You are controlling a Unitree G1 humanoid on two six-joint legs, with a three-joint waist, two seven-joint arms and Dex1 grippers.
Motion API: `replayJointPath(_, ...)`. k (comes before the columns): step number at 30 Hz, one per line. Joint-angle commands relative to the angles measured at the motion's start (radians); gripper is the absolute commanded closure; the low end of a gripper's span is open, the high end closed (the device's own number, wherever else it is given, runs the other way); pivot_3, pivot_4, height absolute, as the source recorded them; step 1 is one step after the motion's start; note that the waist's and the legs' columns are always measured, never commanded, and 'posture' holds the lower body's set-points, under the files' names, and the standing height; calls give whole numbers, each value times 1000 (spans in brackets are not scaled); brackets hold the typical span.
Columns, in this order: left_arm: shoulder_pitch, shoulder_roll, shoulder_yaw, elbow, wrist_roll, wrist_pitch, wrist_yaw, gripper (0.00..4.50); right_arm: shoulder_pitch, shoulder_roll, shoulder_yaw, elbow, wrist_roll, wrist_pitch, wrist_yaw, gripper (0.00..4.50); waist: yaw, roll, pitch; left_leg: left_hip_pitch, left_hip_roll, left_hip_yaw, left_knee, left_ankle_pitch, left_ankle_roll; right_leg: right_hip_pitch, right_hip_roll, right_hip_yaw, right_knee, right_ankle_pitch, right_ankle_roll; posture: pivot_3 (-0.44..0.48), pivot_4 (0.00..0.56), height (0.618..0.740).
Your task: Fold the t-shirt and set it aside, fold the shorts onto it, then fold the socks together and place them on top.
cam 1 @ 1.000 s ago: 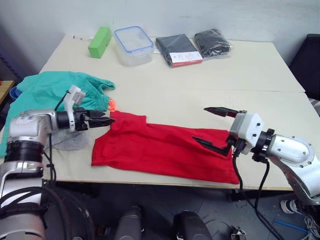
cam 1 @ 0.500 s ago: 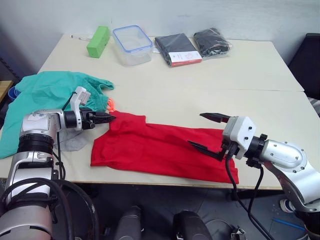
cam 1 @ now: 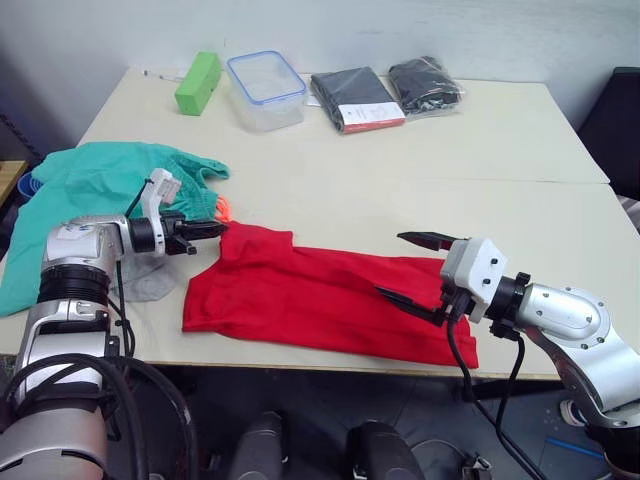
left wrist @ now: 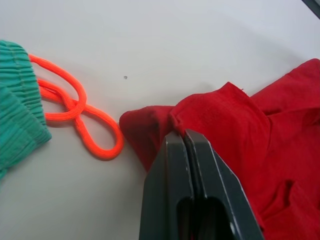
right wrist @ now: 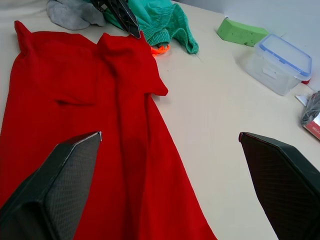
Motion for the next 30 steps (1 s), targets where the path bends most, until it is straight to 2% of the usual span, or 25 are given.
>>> replayJointPath(1,-28,3,46,-21,-23,-40,-14,4477,-7,4,-42,-42,7,3,11,0,0,0,0,0,0,0,0,0,0,0,0,0,0,0,0,0,150,740)
replayJointPath(4,-17,9,65,-67,-48,-62,-61,4477,-5,4,-44,-42,8,7,17,0,0,0,0,0,0,0,0,0,0,0,0,0,0,0,0,0,150,740)
replayJointPath(8,75,53,41,-235,-79,-111,-229,4477,2,6,-45,-40,5,9,25,0,-5,0,0,0,0,0,0,0,0,0,0,0,-1,0,0,0,150,740)
replayJointPath(16,286,124,1,-502,-88,-173,-361,4477,9,15,-40,-37,-3,15,35,0,-16,0,0,0,1,1,-2,0,0,0,1,2,-2,0,0,0,150,740)
replayJointPath(19,386,166,-37,-581,-48,-263,-403,4477,11,14,-35,-24,-14,8,49,0,-16,0,0,0,1,1,-2,0,0,1,1,2,-4,0,0,0,150,740)
replayJointPath(22,464,203,-75,-593,7,-388,-419,4477,11,19,-31,-8,-23,7,59,0,-16,0,0,0,1,1,-3,0,0,1,0,3,-5,0,0,0,150,740)
replayJointPath(25,483,213,-89,-558,37,-471,-404,4477,10,25,-25,9,-34,2,68,0,-13,0,0,0,1,1,-3,-1,0,1,0,3,-5,0,0,0,150,740)
replayJointPath(30,456,210,-89,-508,43,-471,-383,4477,0,38,-20,29,-45,10,77,0,-14,0,0,0,0,2,-3,-2,3,1,-2,3,-6,0,0,0,150,740)
